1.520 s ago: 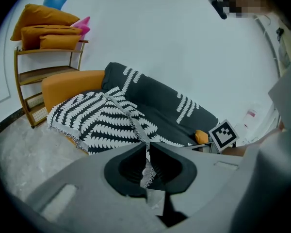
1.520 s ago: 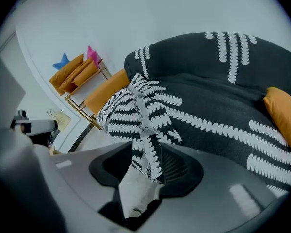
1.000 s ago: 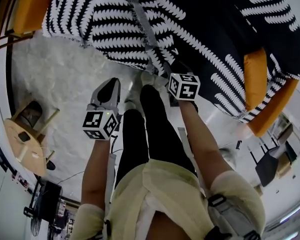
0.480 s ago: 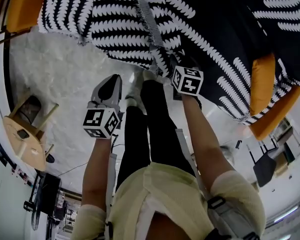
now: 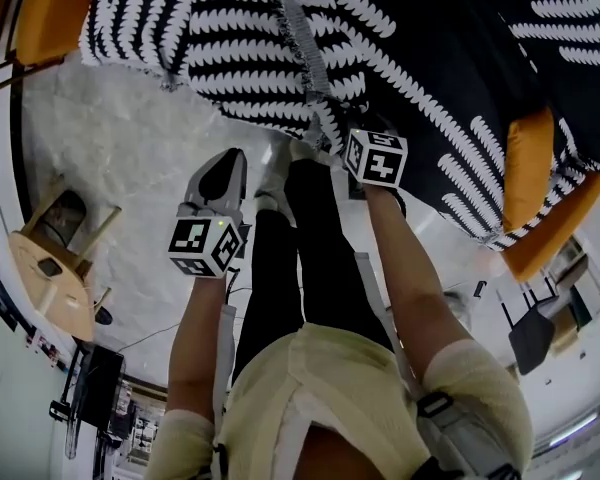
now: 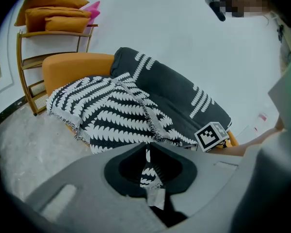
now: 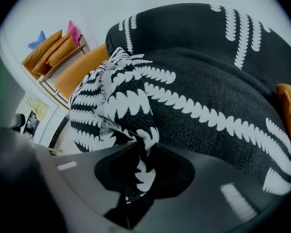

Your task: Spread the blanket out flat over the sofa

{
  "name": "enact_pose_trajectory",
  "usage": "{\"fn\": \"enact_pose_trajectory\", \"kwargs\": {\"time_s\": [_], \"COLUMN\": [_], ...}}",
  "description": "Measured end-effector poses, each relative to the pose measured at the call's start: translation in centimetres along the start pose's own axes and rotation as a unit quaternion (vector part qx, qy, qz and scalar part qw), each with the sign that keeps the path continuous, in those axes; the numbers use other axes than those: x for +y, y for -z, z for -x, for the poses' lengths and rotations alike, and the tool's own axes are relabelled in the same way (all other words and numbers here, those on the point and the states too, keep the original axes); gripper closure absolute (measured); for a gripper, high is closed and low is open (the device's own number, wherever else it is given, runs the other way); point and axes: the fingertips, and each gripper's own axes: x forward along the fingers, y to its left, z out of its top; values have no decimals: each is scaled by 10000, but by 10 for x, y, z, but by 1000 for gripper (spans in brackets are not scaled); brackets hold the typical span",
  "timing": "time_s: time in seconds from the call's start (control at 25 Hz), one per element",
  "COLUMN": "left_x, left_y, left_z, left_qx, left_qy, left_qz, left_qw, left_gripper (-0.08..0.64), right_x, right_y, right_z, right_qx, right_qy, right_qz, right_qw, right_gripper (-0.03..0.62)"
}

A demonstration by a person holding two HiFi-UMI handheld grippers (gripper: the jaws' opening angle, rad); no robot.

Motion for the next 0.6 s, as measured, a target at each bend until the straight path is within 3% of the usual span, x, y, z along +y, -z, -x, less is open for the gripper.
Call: {"fn": "enact_pose_trajectory", "kwargs": {"time_s": [0.08, 0.6], "left_x": [-1, 27], "left_y": [-4, -1], "left_z": [7, 69], "left_qx": [-71, -401], "left_qy": [-37, -239], "left_qz": [12, 168], "left_qw": [10000, 9988], "left_gripper": [532, 532], "right_x": [8, 69], "right_y": [-1, -1], "right_z": [7, 46], "right_qx": [-14, -92], "right_qy": [-93, -427], "right_qz": [74, 247], "right_qw": [9999, 9987], "right_gripper": [532, 557]}}
